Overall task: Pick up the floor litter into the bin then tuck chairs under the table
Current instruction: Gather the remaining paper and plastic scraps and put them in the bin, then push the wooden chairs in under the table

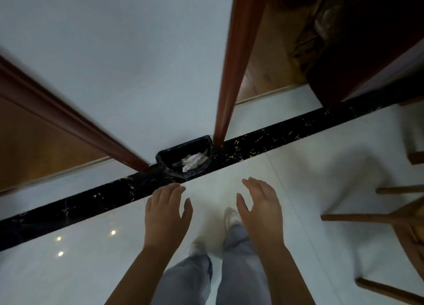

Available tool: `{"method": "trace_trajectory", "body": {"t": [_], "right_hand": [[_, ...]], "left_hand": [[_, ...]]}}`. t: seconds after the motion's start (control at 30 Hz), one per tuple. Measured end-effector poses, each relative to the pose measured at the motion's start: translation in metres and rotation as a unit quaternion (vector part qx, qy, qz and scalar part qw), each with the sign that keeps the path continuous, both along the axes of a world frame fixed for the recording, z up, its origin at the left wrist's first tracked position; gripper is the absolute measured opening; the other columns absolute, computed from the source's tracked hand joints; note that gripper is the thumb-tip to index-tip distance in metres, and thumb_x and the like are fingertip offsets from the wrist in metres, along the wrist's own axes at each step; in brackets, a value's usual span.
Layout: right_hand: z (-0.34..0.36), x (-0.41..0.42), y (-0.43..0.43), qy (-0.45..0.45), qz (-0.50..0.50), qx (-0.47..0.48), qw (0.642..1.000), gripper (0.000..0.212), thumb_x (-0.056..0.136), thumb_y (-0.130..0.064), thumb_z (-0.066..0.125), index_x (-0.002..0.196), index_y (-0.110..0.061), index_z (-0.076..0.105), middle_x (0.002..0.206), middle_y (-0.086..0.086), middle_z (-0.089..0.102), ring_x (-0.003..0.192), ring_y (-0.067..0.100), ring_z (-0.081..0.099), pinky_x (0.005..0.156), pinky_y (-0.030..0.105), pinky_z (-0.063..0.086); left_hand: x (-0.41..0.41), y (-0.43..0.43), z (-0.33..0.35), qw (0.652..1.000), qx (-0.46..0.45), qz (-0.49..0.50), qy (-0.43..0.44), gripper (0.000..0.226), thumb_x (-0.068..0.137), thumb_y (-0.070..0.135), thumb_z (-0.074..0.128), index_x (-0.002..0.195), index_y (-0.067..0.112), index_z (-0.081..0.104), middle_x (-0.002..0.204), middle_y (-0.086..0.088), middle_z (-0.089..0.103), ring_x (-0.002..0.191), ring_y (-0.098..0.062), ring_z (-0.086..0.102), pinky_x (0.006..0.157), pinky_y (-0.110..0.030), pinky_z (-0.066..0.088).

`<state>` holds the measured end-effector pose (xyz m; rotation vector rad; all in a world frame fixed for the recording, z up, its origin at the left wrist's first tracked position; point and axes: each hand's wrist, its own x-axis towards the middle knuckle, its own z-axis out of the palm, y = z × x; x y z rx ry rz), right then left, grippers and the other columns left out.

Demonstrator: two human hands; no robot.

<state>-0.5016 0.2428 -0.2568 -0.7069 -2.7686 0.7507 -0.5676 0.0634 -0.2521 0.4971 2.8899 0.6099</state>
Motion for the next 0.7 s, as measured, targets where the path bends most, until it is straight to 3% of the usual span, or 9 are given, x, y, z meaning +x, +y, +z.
{"method": "trace_trajectory", "body": {"t": [0.23, 0.37, 0.47, 0.7], "right_hand": [[0.06, 0.08, 0.006, -0.026, -0.039, 0.024, 0.999, 0.034, 0.075, -0.026, 0.061, 0.105, -0.01, 0.067, 0.108, 0.01, 0.068, 0.1, 0.029, 0.063, 0.088, 0.036, 0.04], [0.091, 0.137, 0.013, -0.032, -0.102, 0.048, 0.993, 0.031, 0.077, -0.022, 0.067, 0.105, -0.009, 0.067, 0.108, 0.011, 0.068, 0.099, 0.031, 0.063, 0.088, 0.043, 0.046], [0.113, 0.174, 0.018, -0.036, -0.161, 0.066, 0.984, 0.034, 0.072, -0.014, 0.076, 0.105, -0.008, 0.067, 0.107, 0.012, 0.068, 0.098, 0.032, 0.063, 0.086, 0.046, 0.047], [0.158, 0.238, 0.017, -0.019, -0.294, 0.104, 0.95, 0.034, 0.073, -0.012, 0.075, 0.105, -0.006, 0.067, 0.104, 0.013, 0.069, 0.096, 0.032, 0.064, 0.085, 0.045, 0.049]], "left_hand": [[0.032, 0.01, 0.057, 0.992, 0.055, -0.101, 0.052, 0.038, 0.084, 0.029, 0.041, 0.095, 0.002, 0.066, 0.094, -0.014, 0.067, 0.086, -0.032, 0.062, 0.075, -0.039, 0.049], [0.047, 0.048, 0.089, 0.977, 0.098, -0.183, 0.057, 0.035, 0.084, 0.027, 0.042, 0.097, 0.003, 0.064, 0.095, -0.012, 0.066, 0.087, -0.029, 0.06, 0.076, -0.038, 0.048], [0.06, 0.074, 0.112, 0.959, 0.11, -0.254, 0.059, 0.037, 0.084, 0.03, 0.04, 0.098, 0.005, 0.064, 0.098, -0.01, 0.066, 0.09, -0.028, 0.06, 0.079, -0.038, 0.048], [0.098, 0.106, 0.136, 0.899, 0.115, -0.42, 0.047, 0.037, 0.083, 0.029, 0.04, 0.097, 0.005, 0.064, 0.098, -0.009, 0.066, 0.09, -0.028, 0.061, 0.077, -0.038, 0.05]]}}
